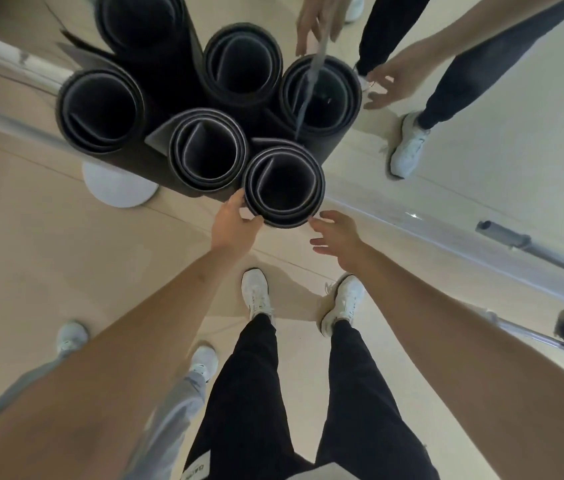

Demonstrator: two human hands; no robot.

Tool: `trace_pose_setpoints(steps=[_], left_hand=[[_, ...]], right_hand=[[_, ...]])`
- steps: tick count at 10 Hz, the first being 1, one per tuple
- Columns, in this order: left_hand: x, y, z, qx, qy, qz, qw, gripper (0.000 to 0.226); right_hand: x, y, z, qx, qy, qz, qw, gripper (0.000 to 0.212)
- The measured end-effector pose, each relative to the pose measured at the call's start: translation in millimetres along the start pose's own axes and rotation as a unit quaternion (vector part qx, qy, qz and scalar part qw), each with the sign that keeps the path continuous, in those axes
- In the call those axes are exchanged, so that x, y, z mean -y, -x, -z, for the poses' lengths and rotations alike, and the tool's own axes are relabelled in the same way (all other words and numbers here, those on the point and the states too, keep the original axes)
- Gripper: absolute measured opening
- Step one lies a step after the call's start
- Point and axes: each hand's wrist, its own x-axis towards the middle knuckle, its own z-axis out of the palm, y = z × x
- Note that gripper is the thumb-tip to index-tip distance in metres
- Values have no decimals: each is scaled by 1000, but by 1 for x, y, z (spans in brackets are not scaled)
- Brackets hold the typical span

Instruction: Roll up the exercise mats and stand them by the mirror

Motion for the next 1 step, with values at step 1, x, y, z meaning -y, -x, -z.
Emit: trace_pose_setpoints(steps=[1], left_hand=[[1, 23, 3, 40, 20, 25, 999, 39]], right_hand=[[-11, 21, 11, 4, 77, 25, 997, 41]])
